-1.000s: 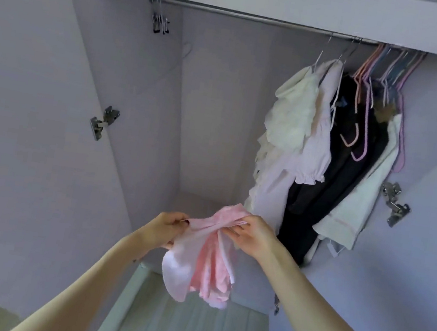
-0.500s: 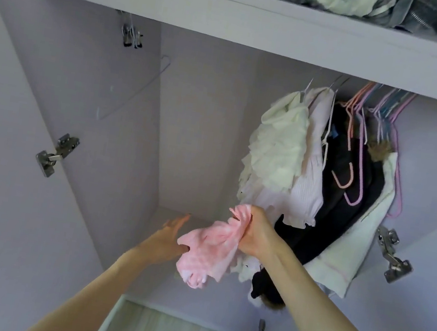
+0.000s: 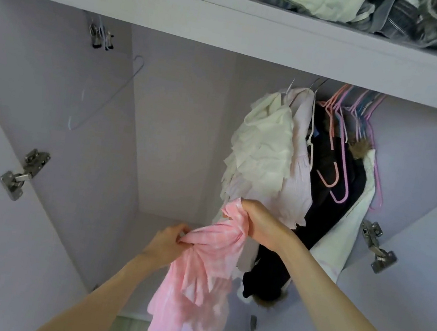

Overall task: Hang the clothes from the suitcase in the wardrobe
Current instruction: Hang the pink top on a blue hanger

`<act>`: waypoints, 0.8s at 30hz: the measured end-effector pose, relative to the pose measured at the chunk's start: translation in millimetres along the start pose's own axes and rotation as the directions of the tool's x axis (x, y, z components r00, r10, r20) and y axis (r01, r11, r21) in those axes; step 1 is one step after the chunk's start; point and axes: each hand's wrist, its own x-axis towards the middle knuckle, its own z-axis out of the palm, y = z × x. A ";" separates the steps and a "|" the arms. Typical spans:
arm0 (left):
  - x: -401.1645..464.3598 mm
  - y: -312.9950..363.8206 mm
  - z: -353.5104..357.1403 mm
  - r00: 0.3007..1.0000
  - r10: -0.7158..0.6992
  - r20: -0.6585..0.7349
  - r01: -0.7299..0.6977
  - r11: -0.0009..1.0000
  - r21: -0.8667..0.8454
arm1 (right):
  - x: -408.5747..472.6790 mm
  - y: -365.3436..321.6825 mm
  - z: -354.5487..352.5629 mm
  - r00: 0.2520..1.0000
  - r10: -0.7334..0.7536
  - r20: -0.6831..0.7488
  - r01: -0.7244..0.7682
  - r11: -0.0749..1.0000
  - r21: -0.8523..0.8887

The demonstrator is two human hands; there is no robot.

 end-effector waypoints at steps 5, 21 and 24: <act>2.0 -4.5 -10.8 0.978 -0.202 -0.058 0.117 0.754 -0.647 | -13.3 20.5 -14.8 0.967 0.080 0.242 -0.024 0.973 -0.228; -25.5 -2.1 -49.2 0.976 0.148 0.161 -0.009 0.763 -0.646 | 31.9 47.9 48.6 0.919 0.372 0.131 -0.369 0.695 0.617; -26.3 -21.8 -51.6 0.981 0.040 0.188 0.075 0.821 -0.566 | 42.5 49.3 45.5 0.929 0.367 0.050 -0.322 0.732 0.601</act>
